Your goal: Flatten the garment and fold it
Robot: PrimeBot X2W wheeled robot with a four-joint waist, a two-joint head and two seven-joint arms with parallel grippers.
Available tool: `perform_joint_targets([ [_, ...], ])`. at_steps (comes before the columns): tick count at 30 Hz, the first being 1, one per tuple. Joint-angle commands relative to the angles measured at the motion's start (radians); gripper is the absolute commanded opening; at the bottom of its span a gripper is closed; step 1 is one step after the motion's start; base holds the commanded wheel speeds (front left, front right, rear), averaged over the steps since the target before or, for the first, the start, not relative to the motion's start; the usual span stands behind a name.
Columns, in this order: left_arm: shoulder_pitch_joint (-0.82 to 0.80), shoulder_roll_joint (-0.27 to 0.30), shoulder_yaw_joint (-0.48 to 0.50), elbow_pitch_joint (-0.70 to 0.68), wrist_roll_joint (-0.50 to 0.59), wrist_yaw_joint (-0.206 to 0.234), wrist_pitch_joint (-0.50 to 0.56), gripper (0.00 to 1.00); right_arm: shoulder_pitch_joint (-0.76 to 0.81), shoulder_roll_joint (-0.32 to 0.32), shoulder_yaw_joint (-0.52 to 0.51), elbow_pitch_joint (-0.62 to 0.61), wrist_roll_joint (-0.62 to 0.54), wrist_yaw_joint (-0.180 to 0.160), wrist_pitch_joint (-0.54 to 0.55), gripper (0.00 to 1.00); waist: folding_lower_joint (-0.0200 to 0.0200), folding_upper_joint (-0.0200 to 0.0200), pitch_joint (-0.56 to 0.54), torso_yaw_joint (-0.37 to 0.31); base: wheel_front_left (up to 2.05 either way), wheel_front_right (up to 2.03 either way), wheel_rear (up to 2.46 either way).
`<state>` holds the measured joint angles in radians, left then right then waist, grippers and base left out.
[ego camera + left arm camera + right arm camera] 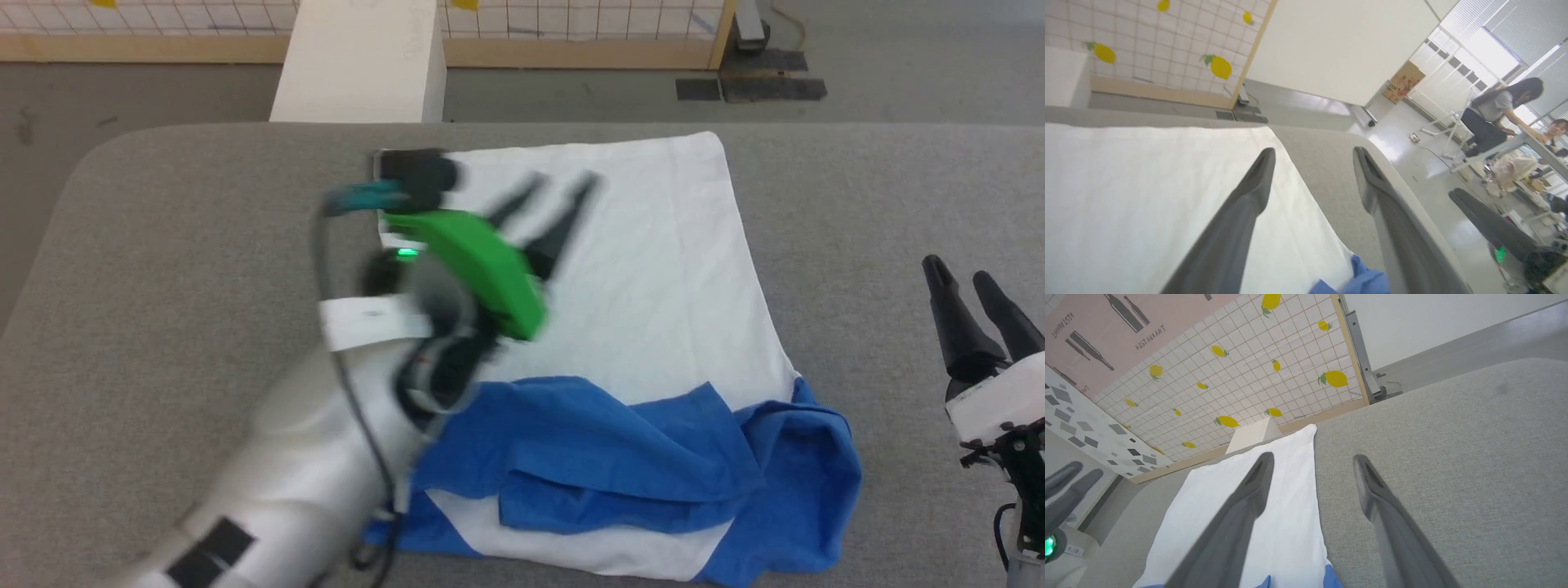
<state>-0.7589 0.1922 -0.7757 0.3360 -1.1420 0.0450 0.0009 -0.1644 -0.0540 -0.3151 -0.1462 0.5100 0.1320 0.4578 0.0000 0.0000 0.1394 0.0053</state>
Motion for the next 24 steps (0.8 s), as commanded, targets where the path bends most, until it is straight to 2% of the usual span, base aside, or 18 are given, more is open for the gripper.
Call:
perform_joint_targets([
  [1, 0.004, 0.04, 0.003, 0.014, 0.047, 0.019, -0.038, 1.0, 0.001, 0.002, 0.007, 0.001, -0.002, -0.001, 0.003, 1.0, 0.0, 0.0, -0.009, 0.008, 0.0, 0.0, 0.0],
  [5, 0.05, 0.128, 0.042, 0.036, 0.133, 0.074, -0.186, 1.0, -0.002, -0.003, 0.013, 0.007, -0.002, -0.001, 0.011, 1.0, 0.0, 0.0, -0.007, 0.018, 0.0, 0.0, 0.0],
  [11, 0.145, 0.196, 0.155, -0.019, 0.242, 0.123, -0.261, 1.0, -0.017, -0.021, 0.029, 0.016, -0.009, -0.001, 0.029, 1.0, 0.0, 0.0, 0.029, 0.031, 0.0, 0.0, 0.0],
  [15, 0.241, 0.176, 0.316, -0.157, 0.371, 0.155, -0.262, 1.0, -0.077, -0.043, 0.053, 0.039, -0.03, -0.001, 0.054, 1.0, 0.0, 0.0, 0.079, 0.033, 0.0, 0.0, 0.0],
  [18, 0.306, 0.151, 0.411, -0.251, 0.451, 0.161, -0.262, 1.0, -0.166, -0.051, 0.078, 0.075, -0.035, -0.001, 0.095, 1.0, 0.0, 0.0, 0.133, 0.032, 0.0, 0.0, 0.0],
  [24, 0.361, 0.082, 0.528, -0.377, 0.556, 0.129, -0.262, 1.0, -0.427, -0.109, 0.127, 0.173, -0.097, -0.001, 0.202, 1.0, 0.0, 0.0, 0.269, 0.069, 0.0, 0.0, 0.0],
])
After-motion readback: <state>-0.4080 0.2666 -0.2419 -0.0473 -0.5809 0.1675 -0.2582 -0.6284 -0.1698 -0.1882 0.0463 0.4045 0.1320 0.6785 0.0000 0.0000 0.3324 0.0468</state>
